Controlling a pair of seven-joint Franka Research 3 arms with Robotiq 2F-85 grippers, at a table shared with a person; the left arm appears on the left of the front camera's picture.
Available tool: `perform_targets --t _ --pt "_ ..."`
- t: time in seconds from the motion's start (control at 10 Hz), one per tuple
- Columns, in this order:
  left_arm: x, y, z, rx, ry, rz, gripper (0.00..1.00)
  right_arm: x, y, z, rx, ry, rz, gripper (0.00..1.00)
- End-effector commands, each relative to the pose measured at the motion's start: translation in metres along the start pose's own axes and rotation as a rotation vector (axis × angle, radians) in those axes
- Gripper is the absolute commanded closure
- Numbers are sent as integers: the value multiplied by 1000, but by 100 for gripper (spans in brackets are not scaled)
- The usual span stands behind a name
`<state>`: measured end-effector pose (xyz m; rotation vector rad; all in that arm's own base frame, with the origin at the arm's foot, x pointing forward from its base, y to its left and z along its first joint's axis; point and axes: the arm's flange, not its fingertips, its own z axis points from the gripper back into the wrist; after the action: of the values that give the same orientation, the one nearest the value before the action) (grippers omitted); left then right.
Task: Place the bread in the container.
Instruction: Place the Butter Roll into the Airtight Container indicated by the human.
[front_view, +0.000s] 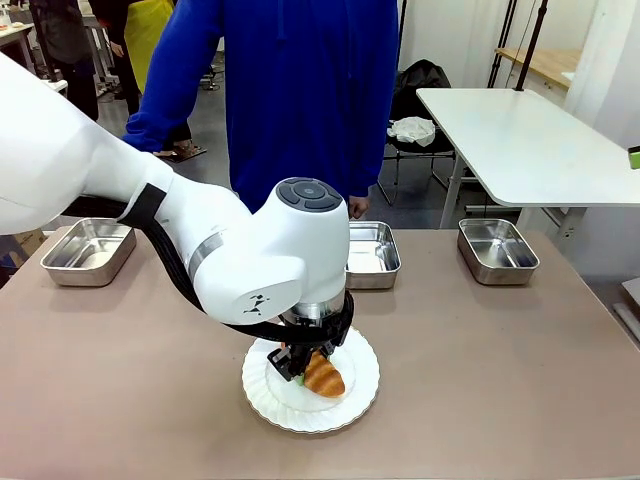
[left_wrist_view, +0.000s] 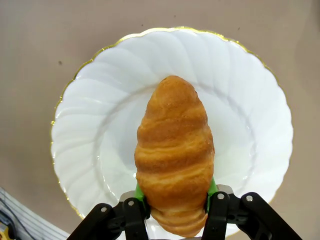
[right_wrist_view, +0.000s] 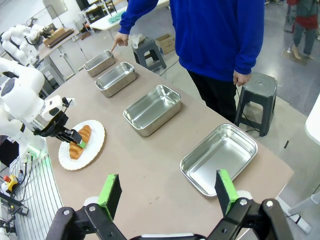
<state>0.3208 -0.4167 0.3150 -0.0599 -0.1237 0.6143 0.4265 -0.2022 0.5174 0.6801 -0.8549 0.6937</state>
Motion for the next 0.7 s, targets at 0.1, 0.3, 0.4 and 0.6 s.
perform_targets --t 0.1,0.3,0.4,0.6 --pt "49 21 72 -7 6 -86 58 1 1 0 4 -8 4 0" --pt "83 35 124 9 33 -180 58 1 1 0 4 -8 4 0" --pt "101 47 153 0 37 -231 58 1 1 0 4 -8 4 0" --pt "144 78 197 16 43 -411 58 1 1 0 4 -8 4 0"
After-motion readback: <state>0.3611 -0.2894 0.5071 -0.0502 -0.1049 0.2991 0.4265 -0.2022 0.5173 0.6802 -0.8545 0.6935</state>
